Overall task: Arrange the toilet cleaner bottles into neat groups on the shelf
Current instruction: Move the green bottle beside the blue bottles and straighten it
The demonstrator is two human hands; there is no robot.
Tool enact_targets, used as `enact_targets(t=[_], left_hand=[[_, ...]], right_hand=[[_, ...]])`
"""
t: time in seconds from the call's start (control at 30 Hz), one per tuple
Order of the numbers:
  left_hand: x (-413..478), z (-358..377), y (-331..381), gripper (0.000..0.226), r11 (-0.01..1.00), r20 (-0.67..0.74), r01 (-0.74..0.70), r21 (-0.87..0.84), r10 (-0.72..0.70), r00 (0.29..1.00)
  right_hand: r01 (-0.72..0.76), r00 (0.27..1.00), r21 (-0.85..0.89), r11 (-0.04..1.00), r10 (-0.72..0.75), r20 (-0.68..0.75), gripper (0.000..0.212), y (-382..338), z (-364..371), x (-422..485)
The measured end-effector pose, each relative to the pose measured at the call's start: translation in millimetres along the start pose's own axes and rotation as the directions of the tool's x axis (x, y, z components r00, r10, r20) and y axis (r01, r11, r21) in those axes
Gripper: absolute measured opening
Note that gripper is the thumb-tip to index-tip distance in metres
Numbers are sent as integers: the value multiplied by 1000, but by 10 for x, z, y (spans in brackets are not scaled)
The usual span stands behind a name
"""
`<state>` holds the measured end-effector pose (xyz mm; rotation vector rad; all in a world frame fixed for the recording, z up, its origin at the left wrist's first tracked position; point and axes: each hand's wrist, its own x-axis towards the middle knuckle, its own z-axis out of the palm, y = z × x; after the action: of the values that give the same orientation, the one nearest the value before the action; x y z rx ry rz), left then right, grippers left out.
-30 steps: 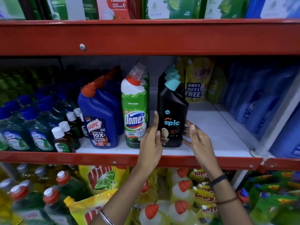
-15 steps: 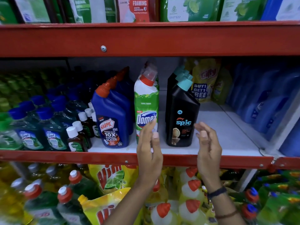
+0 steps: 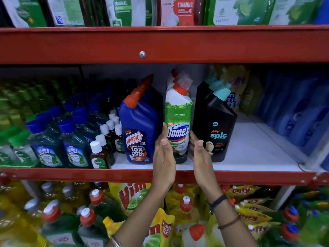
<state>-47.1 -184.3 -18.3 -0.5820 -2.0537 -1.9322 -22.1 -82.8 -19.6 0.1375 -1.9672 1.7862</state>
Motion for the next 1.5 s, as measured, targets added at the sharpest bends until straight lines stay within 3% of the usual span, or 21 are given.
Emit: enact_targets(t=[0.27, 0.6, 0.77, 0.83, 0.93, 1.03, 1.13, 1.27, 1.5], left_hand=[[2, -15, 7, 73, 1000, 18, 13, -12, -12, 1000], [-10, -72, 21, 73, 1000, 38, 15, 2, -15, 999], [-219, -191, 124, 53, 993, -145, -109, -46, 102, 984], [-254, -463, 108, 55, 986, -269, -155, -66, 132, 954], [-122, -796, 67, 53, 992, -358, -124, -38, 103, 928], [-11, -831, 34, 53, 1000, -306, 2, -25, -10, 952], [10, -860, -49, 68, 999, -249, 43, 2, -42, 968], [53, -938, -101, 68, 999, -183, 40, 24, -35, 982], [83, -1016, -105, 64, 998, -139, 47, 29, -43, 989]], right_hand=[[26, 998, -5, 1000, -26, -55, 56, -19, -7, -7], [33, 996, -19, 999, -34, -82, 57, -54, 62, -65], [175, 949, -56, 983, -184, -257, 53, -30, 218, -308], [224, 942, -82, 971, -237, -238, 59, -22, 460, -401], [169, 981, -74, 983, -175, -89, 65, -40, 784, -381], [24, 1000, -1, 1000, -24, 0, 64, -45, 891, -236], [-45, 998, 44, 998, 46, -30, 66, -23, 990, -142], [-87, 994, 61, 994, 91, -65, 87, 53, 1045, -30], [-78, 989, 67, 995, 86, -119, 83, 104, 1034, -35]])
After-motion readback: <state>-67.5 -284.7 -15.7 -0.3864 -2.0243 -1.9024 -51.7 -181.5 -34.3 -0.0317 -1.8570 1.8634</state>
